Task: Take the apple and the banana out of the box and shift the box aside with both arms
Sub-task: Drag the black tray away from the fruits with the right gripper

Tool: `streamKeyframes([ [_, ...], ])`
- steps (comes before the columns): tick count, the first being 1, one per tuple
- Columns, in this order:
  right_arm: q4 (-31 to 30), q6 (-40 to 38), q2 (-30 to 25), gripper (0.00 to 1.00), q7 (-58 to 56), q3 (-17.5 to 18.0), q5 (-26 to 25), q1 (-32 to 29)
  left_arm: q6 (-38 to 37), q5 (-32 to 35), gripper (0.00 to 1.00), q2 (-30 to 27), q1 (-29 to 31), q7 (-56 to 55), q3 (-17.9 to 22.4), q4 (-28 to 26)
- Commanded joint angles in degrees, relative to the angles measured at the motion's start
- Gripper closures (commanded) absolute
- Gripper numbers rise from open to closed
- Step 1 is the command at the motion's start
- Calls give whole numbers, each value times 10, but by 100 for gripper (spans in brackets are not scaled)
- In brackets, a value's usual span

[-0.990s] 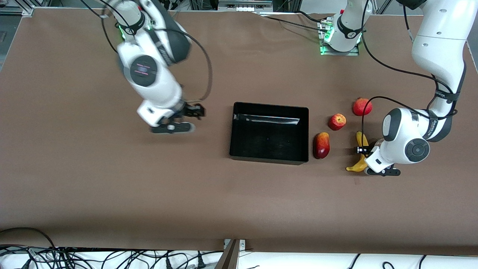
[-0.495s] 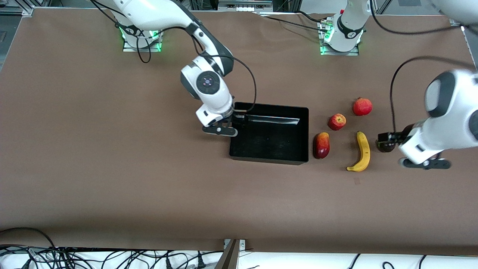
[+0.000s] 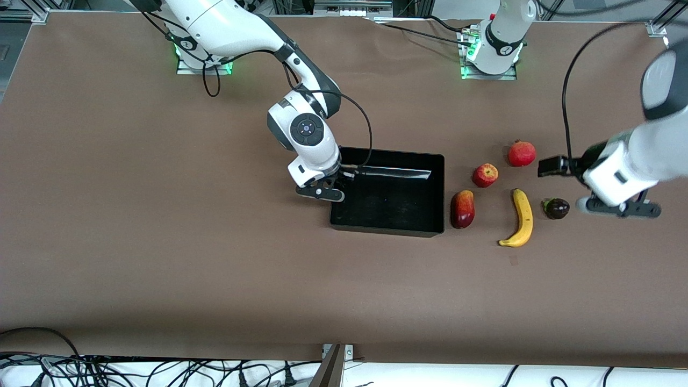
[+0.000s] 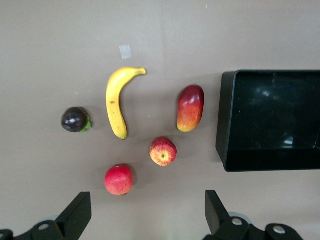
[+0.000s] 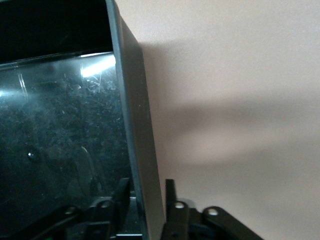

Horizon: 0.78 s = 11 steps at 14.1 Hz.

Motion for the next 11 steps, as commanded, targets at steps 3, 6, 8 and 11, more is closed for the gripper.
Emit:
streamKeyframes([
  [3, 13, -43, -22, 100, -37, -20, -4, -6, 123, -16, 0, -147, -59, 3, 120, -184],
  [6, 12, -109, -69, 100, -102, -26, -3, -37, 116, -11, 0, -170, -107, 3, 158, -197],
  [8, 8, -172, -105, 100, -189, -50, 2, -54, 116, -11, 0, -164, -107, 9, 158, -193],
  [11, -23, -213, -159, 100, -327, -112, 9, -69, 119, -10, 0, -153, -107, 12, 160, -190],
])
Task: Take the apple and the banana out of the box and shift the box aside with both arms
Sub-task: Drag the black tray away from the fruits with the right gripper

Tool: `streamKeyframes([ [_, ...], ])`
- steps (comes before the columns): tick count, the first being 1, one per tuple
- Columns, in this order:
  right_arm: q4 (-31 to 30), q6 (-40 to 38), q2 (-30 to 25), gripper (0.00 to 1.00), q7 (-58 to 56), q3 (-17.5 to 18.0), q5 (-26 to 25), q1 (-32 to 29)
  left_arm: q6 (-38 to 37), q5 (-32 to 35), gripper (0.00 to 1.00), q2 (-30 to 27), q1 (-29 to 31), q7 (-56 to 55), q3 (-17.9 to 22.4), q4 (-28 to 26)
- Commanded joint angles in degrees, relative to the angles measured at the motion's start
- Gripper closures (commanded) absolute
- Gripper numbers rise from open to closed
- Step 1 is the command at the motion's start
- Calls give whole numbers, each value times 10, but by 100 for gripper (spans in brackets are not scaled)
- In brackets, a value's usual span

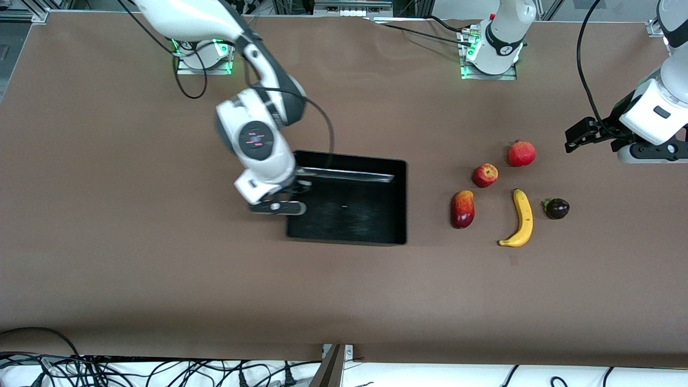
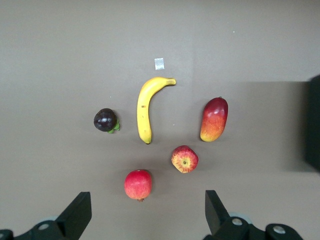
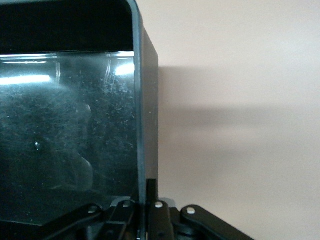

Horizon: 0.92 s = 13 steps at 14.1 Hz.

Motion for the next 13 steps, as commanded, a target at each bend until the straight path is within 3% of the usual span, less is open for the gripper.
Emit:
streamKeyframes([
  [1, -68, -13, -74, 100, -130, -50, 13, -17, 10, -6, 0, 9, -8, 12, 13, -3],
  [4, -149, 6, -127, 100, -281, -118, 69, -60, 1, -7, 0, 12, -9, 14, 11, 2],
  [8, -253, 97, -143, 100, -365, -206, 70, -62, -26, -6, 0, 17, -8, 15, 8, 1],
  [10, -304, 163, -146, 100, -396, -230, 77, -64, -26, -7, 0, 12, -9, 21, 7, 3],
  [13, -334, 184, -135, 100, -439, -237, 127, -92, -33, -6, 0, 10, -13, 21, -5, 9],
])
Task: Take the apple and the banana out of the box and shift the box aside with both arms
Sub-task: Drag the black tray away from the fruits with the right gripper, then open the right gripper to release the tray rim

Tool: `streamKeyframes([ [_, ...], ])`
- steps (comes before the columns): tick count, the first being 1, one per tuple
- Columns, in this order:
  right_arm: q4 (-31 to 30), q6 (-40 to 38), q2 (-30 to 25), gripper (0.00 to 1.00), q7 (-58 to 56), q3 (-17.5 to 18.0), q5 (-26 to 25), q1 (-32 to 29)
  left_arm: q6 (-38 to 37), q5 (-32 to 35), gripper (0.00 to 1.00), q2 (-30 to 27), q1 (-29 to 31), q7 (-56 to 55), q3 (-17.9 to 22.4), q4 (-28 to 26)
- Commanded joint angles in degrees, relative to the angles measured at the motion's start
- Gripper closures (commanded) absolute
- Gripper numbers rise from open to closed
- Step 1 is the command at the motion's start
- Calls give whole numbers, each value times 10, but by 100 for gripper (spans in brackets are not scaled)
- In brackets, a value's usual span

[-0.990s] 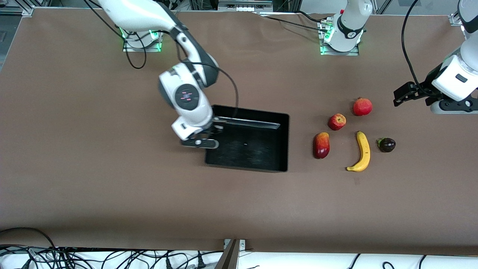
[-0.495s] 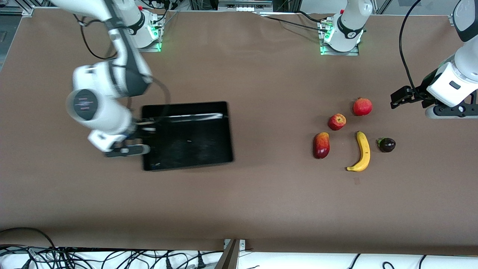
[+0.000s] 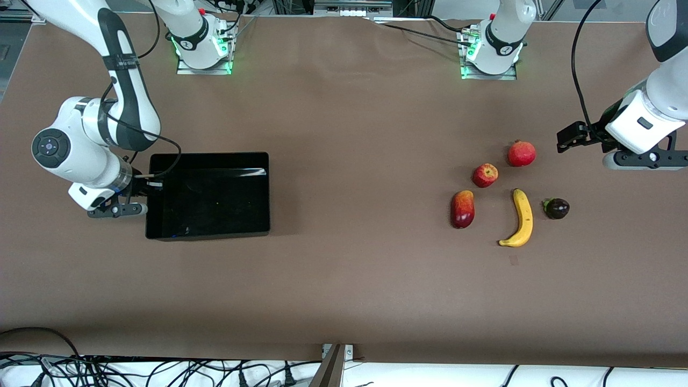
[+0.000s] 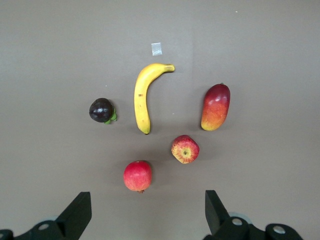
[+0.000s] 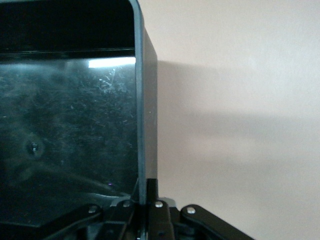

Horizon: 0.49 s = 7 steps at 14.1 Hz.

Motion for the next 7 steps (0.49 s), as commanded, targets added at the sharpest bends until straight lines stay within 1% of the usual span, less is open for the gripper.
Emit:
streamKeyframes([
  [1, -42, 28, -17, 100, -48, 1, 48, -18, -10, -6, 0, -2, -3, 12, -5, 11],
  [3, -78, 87, -9, 100, -56, 1, 50, -24, -5, -3, 0, -2, -1, 12, -4, 12],
  [4, -87, 105, -4, 100, -56, 1, 50, -24, 4, 16, 0, -3, 0, 13, -5, 14],
  [5, -89, 109, 2, 100, -56, 1, 50, -24, 20, 32, 0, -3, 0, 14, -4, 15],
  [7, -87, 110, 8, 100, -56, 1, 50, -24, 26, 28, 0, -4, 0, 13, -5, 18],
])
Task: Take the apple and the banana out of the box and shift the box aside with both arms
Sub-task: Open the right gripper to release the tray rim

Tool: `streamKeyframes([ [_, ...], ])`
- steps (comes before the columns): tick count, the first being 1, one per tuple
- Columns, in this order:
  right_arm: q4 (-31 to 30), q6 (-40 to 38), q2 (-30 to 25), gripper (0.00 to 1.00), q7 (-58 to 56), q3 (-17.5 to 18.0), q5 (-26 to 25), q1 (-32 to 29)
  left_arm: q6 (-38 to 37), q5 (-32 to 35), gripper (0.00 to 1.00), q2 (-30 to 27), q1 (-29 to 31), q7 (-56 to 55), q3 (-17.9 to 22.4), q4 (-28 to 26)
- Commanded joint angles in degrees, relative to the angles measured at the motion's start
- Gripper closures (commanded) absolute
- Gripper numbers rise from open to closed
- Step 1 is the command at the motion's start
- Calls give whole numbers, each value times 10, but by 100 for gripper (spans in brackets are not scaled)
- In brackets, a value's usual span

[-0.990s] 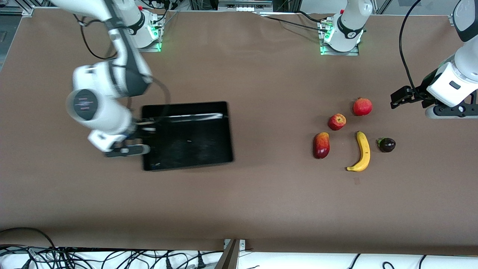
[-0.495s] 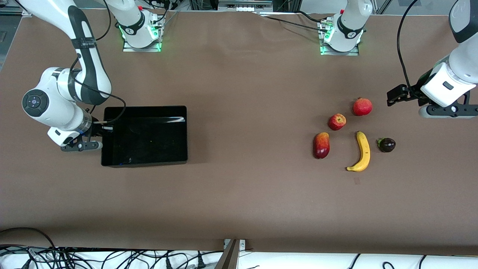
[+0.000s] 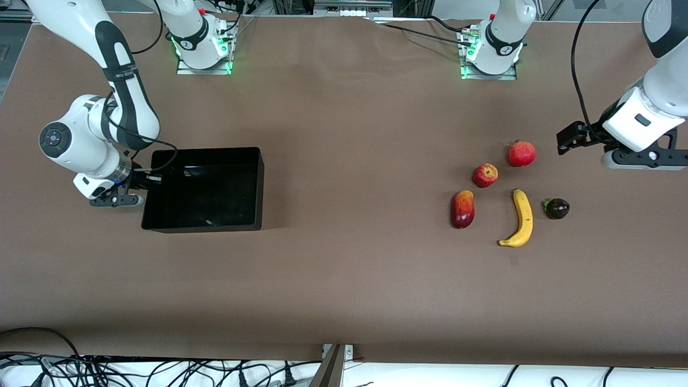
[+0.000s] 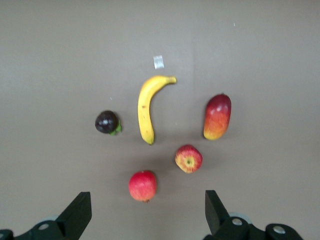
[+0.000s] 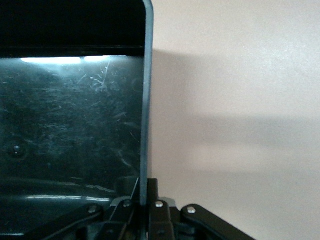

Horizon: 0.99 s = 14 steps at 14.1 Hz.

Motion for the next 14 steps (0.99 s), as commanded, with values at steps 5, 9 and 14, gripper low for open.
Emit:
streamKeyframes([
  [5, 46, -9, -5, 0, -19, 9, 8, 3, -9, 10, 0, -9, -2, 41, -2, 6],
  [9, 156, -165, -27, 0, -13, 10, 5, 10, -10, 9, 0, -7, 1, 42, -1, 9],
  [14, 278, -370, -90, 0, 53, 7, -50, 36, -10, 10, 0, -4, 1, 39, -1, 12],
])
